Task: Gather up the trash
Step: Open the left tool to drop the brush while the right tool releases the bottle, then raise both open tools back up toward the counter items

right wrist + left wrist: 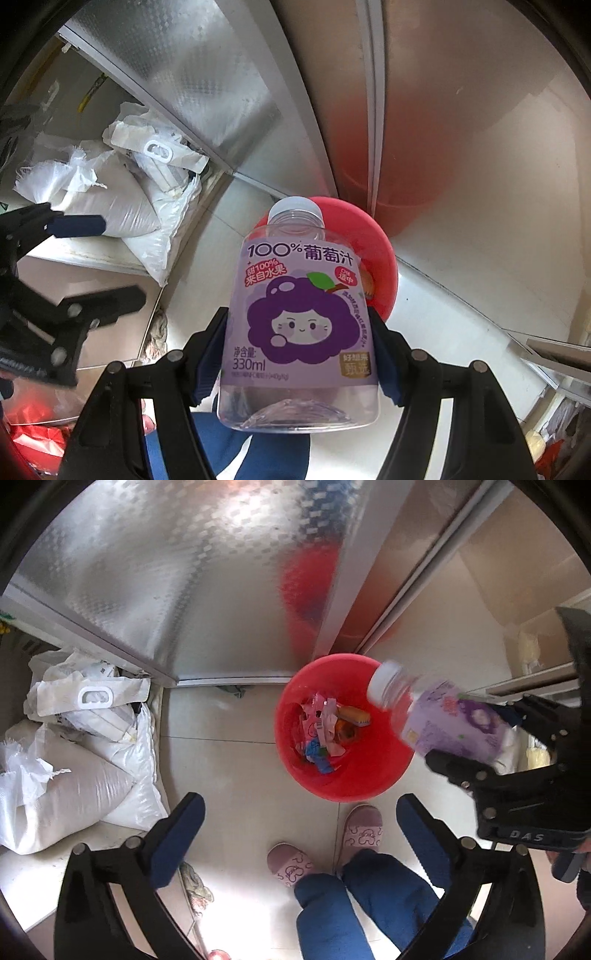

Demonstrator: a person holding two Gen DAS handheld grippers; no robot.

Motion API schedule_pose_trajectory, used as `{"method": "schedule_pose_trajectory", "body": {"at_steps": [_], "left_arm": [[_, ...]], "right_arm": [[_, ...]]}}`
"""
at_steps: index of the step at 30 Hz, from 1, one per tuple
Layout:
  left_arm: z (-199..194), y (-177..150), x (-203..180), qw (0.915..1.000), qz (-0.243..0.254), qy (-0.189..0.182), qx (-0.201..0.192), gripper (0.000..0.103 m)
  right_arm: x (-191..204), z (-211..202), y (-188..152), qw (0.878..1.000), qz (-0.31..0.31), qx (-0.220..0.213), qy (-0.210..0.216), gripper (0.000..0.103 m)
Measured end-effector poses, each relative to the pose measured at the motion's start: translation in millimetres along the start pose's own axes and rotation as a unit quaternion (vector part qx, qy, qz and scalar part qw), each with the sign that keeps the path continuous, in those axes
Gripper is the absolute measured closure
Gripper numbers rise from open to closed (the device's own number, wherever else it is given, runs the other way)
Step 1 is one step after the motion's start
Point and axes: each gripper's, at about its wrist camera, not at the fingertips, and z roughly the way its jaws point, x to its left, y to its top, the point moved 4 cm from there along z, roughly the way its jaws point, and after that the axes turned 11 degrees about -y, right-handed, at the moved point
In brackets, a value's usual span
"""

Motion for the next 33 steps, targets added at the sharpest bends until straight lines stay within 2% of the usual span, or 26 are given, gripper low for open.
{"method": "schedule_pose_trajectory", "body": {"at_steps": [4, 7, 11, 14, 18, 21, 26, 33], "left_arm": [[-4.7, -1.0, 3.2, 1.0, 0.0, 0.008, -0.002, 0.0], [-18.9, -4.7, 2.2, 0.9999, 0.001, 0.013, -0.005, 0.0], [-59.6, -10.8, -3.6, 0.9999, -0.012, 0.01, -0.007, 0.0], [-112.0, -16.9, -16.2, 0.9996, -0.008, 0.02, -0.019, 0.0], [-187.8, -23.8, -29.1, 0.9989, -0.027, 0.003, -0.039, 0.0], [-245.1, -28.8, -41.4, 0.9981, -0.027, 0.009, -0.055, 0.0], [-334.9, -32.2, -62.6, 0.9942, -0.026, 0.014, -0.103, 0.0], [-436.2, -35.6, -84.9, 0.9801, -0.035, 0.029, -0.193, 0.0]], "right_arm": [[4.5, -4.1, 0.7, 1.0, -0.009, -0.009, -0.013, 0.008], [3.5, -18.2, 0.2, 0.999, -0.009, -0.023, -0.025, 0.001], [6.8, -54.7, -1.5, 0.999, -0.006, -0.024, -0.028, 0.001], [11.4, -100.1, -2.1, 0.999, -0.011, -0.027, -0.035, 0.001], [16.7, -174.9, 0.1, 0.999, 0.002, -0.032, -0.04, 0.001], [19.8, -232.4, 3.8, 0.998, 0.015, -0.045, -0.05, 0.001], [28.9, -324.9, 14.4, 0.995, 0.045, -0.076, -0.034, 0.001], [45.7, -418.2, 37.9, 0.989, 0.04, -0.139, -0.04, 0.001]]}}
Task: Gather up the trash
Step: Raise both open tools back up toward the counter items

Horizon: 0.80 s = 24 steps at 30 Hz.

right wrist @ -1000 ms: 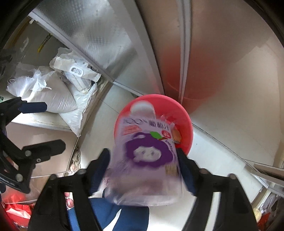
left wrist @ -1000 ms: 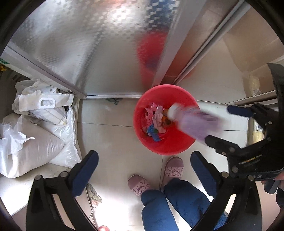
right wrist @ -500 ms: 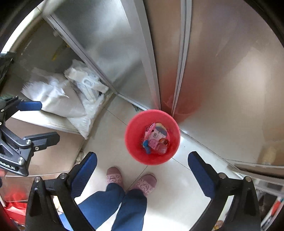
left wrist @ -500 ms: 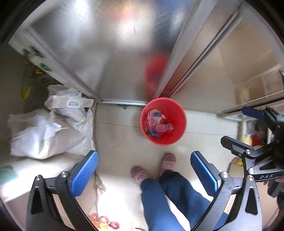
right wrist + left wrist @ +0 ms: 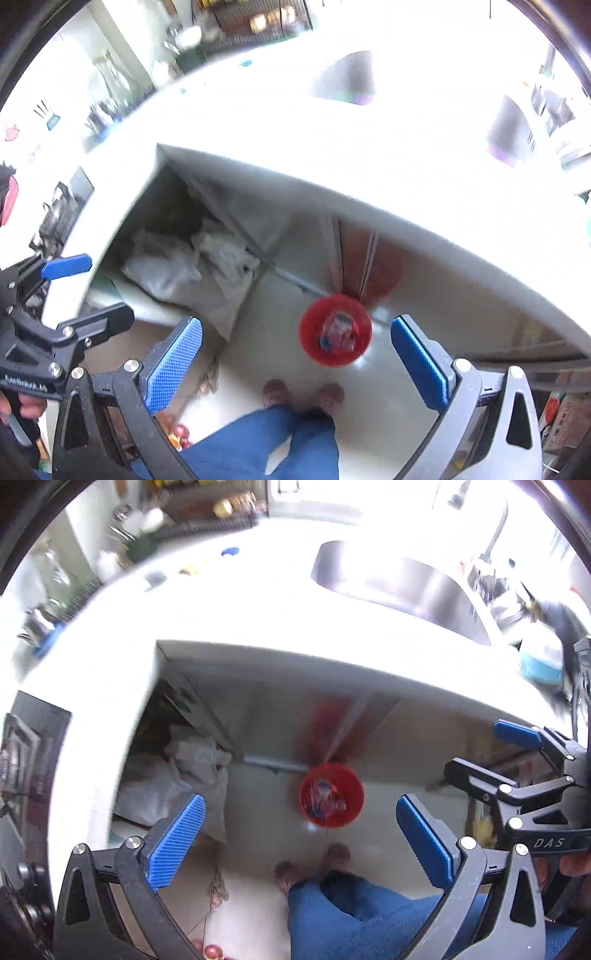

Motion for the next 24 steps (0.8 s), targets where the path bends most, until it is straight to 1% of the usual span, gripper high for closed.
{"method": "schedule_pose_trajectory", "body": {"at_steps": [2, 5, 7, 12, 17, 24], "left_arm": [[-16.1, 6.2, -3.7, 0.9997, -0.002, 0.008, -0.021, 0.0], [-36.0, 21.1, -3.2, 0.999, -0.003, 0.016, -0.043, 0.0], [-49.1, 32.9, -0.8, 0.9977, 0.003, 0.032, -0.06, 0.0], [-69.0, 60.3, 12.1, 0.996, 0.002, 0.047, -0.076, 0.0], [-69.3, 90.2, 38.5, 0.9953, -0.006, 0.051, -0.083, 0.0], [-50.4, 143.0, 89.1, 0.9956, -0.021, 0.041, -0.082, 0.0]], "right_arm": [[6.5, -17.4, 10.9, 1.0, -0.016, -0.021, -0.003, 0.001], [16.6, -32.0, 26.0, 0.998, -0.032, -0.047, -0.002, 0.001], [18.4, -37.7, 35.8, 0.998, -0.035, -0.057, 0.001, 0.001], [20.8, -48.3, 60.2, 0.996, -0.042, -0.076, 0.006, 0.001], [28.3, -40.6, 91.8, 0.995, -0.056, -0.087, 0.003, 0.001], [49.6, -17.9, 150.0, 0.993, -0.071, -0.088, 0.008, 0.001]]}}
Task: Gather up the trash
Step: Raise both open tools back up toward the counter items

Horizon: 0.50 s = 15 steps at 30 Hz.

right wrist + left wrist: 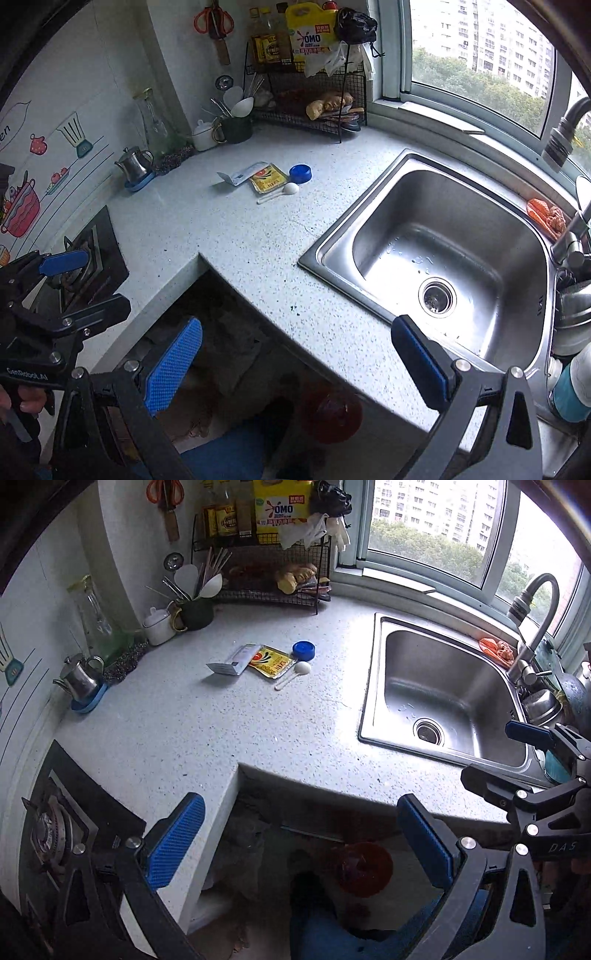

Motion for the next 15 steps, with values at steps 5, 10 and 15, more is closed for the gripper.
{"method": "schedule_pose_trajectory", "body": {"at_steps": [5, 10, 15], "left_arm": [[25.1, 46.1, 40.1, 0.9999, 0.0, -0.006, 0.01, 0.0], [49.7, 87.1, 72.6, 0.9997, 0.017, -0.007, 0.017, 0.0], [72.0, 120.7, 98.6, 0.9993, 0.012, -0.016, 0.032, 0.0]], "right_arm": [[10.9, 31.5, 41.8, 1.0, 0.001, 0.014, 0.001, 0.001], [20.9, 57.1, 82.1, 1.0, -0.002, 0.012, -0.003, 0.001], [26.3, 80.9, 113.7, 1.0, -0.007, 0.014, -0.005, 0.001]]}}
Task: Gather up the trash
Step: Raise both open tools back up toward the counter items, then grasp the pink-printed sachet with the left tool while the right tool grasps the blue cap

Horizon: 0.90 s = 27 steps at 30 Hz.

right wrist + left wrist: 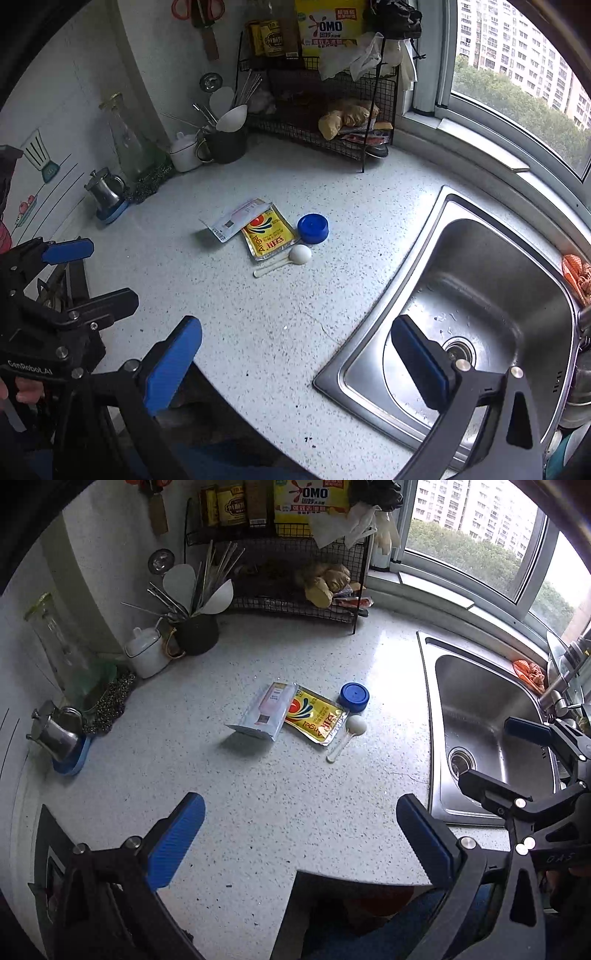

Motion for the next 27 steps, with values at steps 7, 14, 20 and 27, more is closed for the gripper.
{"method": "schedule_pose_trajectory", "body": {"at_steps": [7, 14, 20, 27], "left_arm": [[29.7, 29.0, 33.9, 0.9997, -0.003, -0.001, 0.024, 0.0], [63.0, 35.7, 65.3, 0.9976, -0.028, -0.008, 0.062, 0.0], [79.8, 42.7, 80.5, 0.9953, -0.039, -0.01, 0.087, 0.0], [107.7, 48.2, 99.6, 0.9915, -0.054, -0.015, 0.117, 0.0]], "right_arm": [[7.2, 39.0, 35.6, 1.0, -0.011, 0.017, -0.006, 0.001], [13.1, 80.8, 56.0, 0.998, -0.035, 0.047, -0.021, 0.001], [13.8, 115.3, 67.9, 0.996, -0.036, 0.073, -0.024, 0.005], [9.0, 163.6, 77.0, 0.993, -0.034, 0.11, -0.033, 0.017]]}}
